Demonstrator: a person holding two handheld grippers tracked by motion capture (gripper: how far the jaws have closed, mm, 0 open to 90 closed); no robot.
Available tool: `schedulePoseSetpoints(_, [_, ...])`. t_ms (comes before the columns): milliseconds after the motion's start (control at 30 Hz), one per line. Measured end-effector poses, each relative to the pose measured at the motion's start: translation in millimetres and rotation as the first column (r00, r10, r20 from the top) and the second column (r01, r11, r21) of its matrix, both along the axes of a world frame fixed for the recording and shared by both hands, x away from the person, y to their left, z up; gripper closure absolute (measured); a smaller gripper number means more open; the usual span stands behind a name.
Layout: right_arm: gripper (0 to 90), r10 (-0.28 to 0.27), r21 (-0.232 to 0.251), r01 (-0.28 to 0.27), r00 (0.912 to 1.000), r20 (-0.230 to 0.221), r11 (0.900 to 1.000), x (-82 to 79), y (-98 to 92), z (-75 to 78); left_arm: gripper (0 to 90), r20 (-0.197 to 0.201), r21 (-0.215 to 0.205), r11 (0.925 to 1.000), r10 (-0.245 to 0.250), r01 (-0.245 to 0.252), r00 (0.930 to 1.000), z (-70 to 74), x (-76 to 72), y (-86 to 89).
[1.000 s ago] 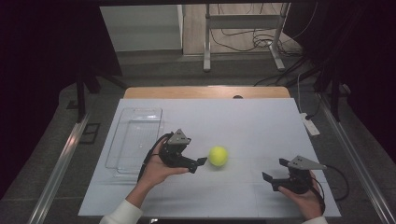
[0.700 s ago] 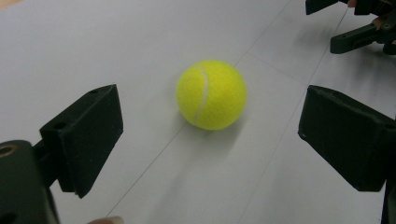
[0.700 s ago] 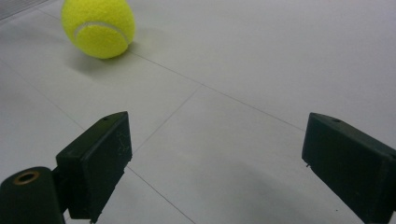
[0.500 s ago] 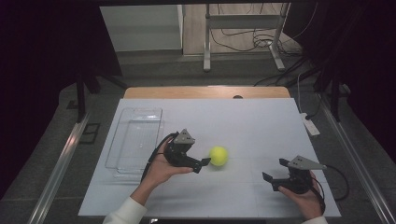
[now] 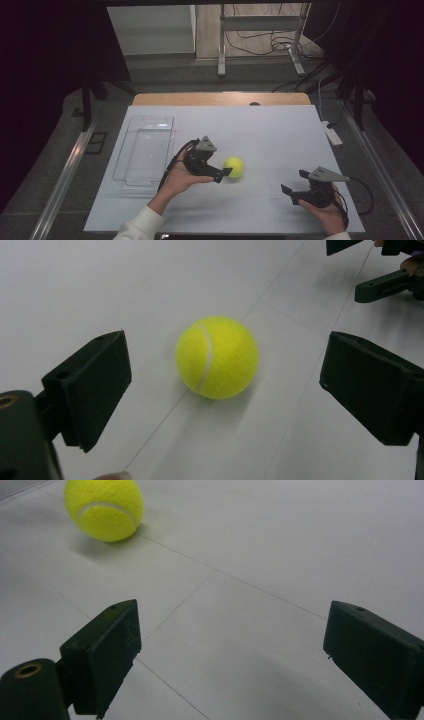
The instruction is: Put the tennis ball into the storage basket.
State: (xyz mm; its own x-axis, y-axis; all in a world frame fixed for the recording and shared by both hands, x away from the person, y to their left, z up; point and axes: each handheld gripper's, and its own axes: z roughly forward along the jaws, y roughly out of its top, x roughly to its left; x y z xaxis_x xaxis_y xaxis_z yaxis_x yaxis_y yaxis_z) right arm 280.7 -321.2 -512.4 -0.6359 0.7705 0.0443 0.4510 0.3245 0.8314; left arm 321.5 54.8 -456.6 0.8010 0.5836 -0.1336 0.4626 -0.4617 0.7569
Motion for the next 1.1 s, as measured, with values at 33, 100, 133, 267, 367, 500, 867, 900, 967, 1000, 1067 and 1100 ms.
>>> schedulePoseSetpoints(33, [8.6,0.001,-0.001,-0.001,1.0000,0.000,1.000,0.1,-0.1,-0.1,7.4,-0.002,0.002,1.0000,0.000,0.000,1.0000,-0.1,0.9,-0.6])
schedulePoseSetpoints(100, [8.6,0.001,0.000,-0.001,1.0000,-0.001,1.000,0.1,0.0,-0.1,7.4,-0.006,0.002,1.0000,0.002,-0.002,1.0000,-0.5,2.0,-1.5])
schedulePoseSetpoints(133, [8.6,0.000,0.000,0.000,1.0000,-0.001,1.000,0.1,0.0,-0.2,7.4,-0.008,0.005,1.0000,0.004,-0.004,1.0000,-0.8,3.2,-2.1])
schedulePoseSetpoints(267, [8.6,0.000,0.000,0.000,1.0000,-0.002,1.000,0.3,0.1,-0.4,7.2,-0.013,0.007,1.0000,0.006,-0.005,0.9999,-1.9,6.3,-4.1])
schedulePoseSetpoints(367, [8.6,0.001,-0.001,-0.001,1.0000,-0.002,1.000,0.4,0.4,-0.6,7.1,-0.019,0.012,0.9999,0.008,-0.007,0.9998,-2.3,8.4,-5.8])
schedulePoseSetpoints(500, [8.6,-0.001,-0.001,0.001,1.0000,-0.003,1.000,0.4,0.3,-0.7,7.2,-0.031,0.025,0.9997,0.006,-0.006,0.9995,-3.6,11.8,-9.1])
schedulePoseSetpoints(867, [8.6,-0.002,0.002,0.002,1.0000,-0.001,1.000,0.7,-0.6,-0.9,6.0,-0.073,0.070,0.9975,-0.006,0.011,0.9973,-11.8,21.9,-20.8])
schedulePoseSetpoints(900, [8.6,-0.003,-0.003,0.003,1.0000,-0.002,1.000,0.9,-0.5,-1.0,5.9,-0.076,0.074,0.9972,-0.008,0.014,0.9971,-12.2,22.8,-21.9])
schedulePoseSetpoints(967, [8.6,-0.003,-0.006,0.003,1.0000,-0.001,1.000,0.8,-0.2,-0.9,5.6,-0.084,0.077,0.9968,-0.015,0.021,0.9963,-13.4,24.6,-24.6])
schedulePoseSetpoints(1000, [8.6,-0.002,-0.004,0.002,1.0000,-0.001,1.000,0.9,0.0,-1.0,5.5,-0.088,0.078,0.9967,-0.016,0.023,0.9960,-14.1,25.2,-25.6])
schedulePoseSetpoints(1067, [8.6,-0.002,-0.004,0.002,1.0000,-0.001,1.000,0.9,-0.1,-1.1,5.2,-0.101,0.095,0.9951,-0.019,0.029,0.9947,-17.0,27.9,-29.0])
schedulePoseSetpoints(1100, [8.6,-0.002,-0.004,0.002,1.0000,-0.001,1.000,0.9,-0.4,-1.2,4.9,-0.106,0.095,0.9951,-0.017,0.027,0.9942,-18.3,28.7,-30.3])
